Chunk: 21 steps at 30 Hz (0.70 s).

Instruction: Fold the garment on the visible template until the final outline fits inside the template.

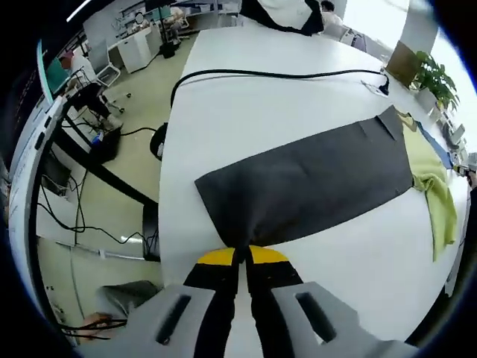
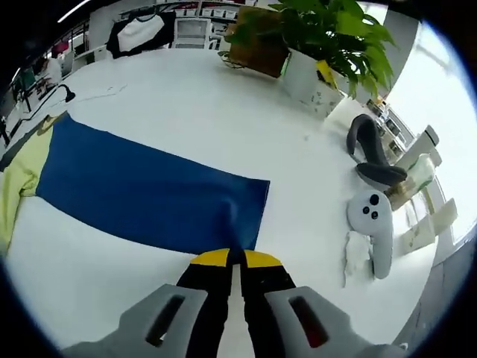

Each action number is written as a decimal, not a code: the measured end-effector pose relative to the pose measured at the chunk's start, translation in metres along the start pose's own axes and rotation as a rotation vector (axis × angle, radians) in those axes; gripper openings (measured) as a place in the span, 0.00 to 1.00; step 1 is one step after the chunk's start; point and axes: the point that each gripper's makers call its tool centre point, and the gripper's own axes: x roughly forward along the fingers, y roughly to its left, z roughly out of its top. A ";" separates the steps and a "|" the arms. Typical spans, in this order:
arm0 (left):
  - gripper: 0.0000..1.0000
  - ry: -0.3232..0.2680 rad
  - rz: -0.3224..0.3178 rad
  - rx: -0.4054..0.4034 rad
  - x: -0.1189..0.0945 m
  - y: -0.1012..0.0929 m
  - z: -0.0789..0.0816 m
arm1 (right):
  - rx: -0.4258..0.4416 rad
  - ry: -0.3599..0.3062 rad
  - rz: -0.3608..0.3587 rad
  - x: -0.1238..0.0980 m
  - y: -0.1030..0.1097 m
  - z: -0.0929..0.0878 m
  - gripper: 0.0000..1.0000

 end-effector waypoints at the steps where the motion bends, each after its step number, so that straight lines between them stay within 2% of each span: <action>1: 0.04 -0.003 -0.001 0.005 0.001 0.004 0.004 | 0.003 0.001 0.003 0.000 0.000 0.000 0.02; 4: 0.04 -0.012 -0.004 0.020 0.003 0.007 0.008 | 0.018 -0.007 0.016 -0.001 0.000 -0.001 0.02; 7: 0.05 -0.022 -0.005 0.016 0.001 0.002 0.004 | 0.047 -0.019 0.029 -0.001 -0.001 -0.002 0.04; 11: 0.07 -0.034 -0.002 0.048 0.003 0.005 0.008 | 0.055 -0.025 0.018 -0.002 -0.005 -0.003 0.12; 12: 0.07 -0.023 0.013 0.073 0.003 0.006 0.007 | 0.046 -0.031 0.002 -0.005 -0.008 -0.003 0.15; 14: 0.10 0.027 0.053 0.171 0.000 0.008 0.003 | 0.031 -0.110 -0.141 -0.014 -0.033 0.009 0.17; 15: 0.10 0.038 0.086 0.208 -0.003 0.001 -0.004 | -0.001 -0.113 -0.160 -0.017 -0.035 0.010 0.18; 17: 0.11 0.039 0.093 0.253 -0.005 -0.001 -0.002 | -0.006 -0.117 -0.144 -0.020 -0.031 0.010 0.21; 19: 0.14 0.005 0.076 0.244 -0.010 -0.010 0.003 | 0.011 -0.142 -0.112 -0.022 -0.023 0.013 0.23; 21: 0.13 0.004 0.079 0.253 -0.016 -0.015 0.003 | 0.003 -0.154 -0.100 -0.025 -0.016 0.015 0.27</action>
